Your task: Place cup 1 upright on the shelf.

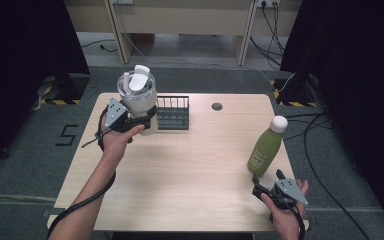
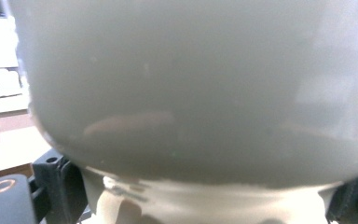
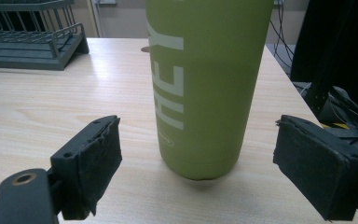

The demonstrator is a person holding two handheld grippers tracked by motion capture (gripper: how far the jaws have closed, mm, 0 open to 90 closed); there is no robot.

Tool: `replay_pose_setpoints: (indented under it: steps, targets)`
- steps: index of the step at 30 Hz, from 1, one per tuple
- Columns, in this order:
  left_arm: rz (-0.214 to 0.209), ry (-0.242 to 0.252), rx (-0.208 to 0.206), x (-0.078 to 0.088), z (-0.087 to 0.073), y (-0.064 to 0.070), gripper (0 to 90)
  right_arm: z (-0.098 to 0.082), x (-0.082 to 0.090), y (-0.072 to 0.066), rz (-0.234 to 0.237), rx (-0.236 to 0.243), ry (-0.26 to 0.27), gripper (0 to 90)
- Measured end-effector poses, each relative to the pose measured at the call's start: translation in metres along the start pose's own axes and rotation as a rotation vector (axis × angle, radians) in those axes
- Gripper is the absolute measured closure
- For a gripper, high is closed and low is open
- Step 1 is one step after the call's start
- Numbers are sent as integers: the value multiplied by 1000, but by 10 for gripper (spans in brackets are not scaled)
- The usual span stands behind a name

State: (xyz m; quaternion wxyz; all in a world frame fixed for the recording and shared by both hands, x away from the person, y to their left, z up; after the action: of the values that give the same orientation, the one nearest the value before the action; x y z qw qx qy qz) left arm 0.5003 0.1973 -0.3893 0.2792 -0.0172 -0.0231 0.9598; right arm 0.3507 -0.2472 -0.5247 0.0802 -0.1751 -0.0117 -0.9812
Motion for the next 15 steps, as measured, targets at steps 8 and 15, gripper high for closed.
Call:
replay_pose_setpoints:
  steps: [8,15]
  targets:
    - [3,5,2,-7,3,-3,86,0,0,0,1,0,0,148]
    - [1,3,-4,-14,5,-4,86,0,0,0,2,-1,-2,148]
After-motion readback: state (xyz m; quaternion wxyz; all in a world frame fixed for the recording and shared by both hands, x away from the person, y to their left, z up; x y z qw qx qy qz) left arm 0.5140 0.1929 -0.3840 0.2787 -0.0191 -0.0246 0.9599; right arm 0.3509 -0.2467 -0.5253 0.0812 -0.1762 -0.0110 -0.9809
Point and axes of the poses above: each handheld gripper's, and its own axes: x roughly backward along the jaws, z roughly out of its top, y roughly to its right, the point moved 4 cm from there along -x, roughly forward along the jaws, and after that the axes turned 4 degrees about -y, right-handed, at the moved point
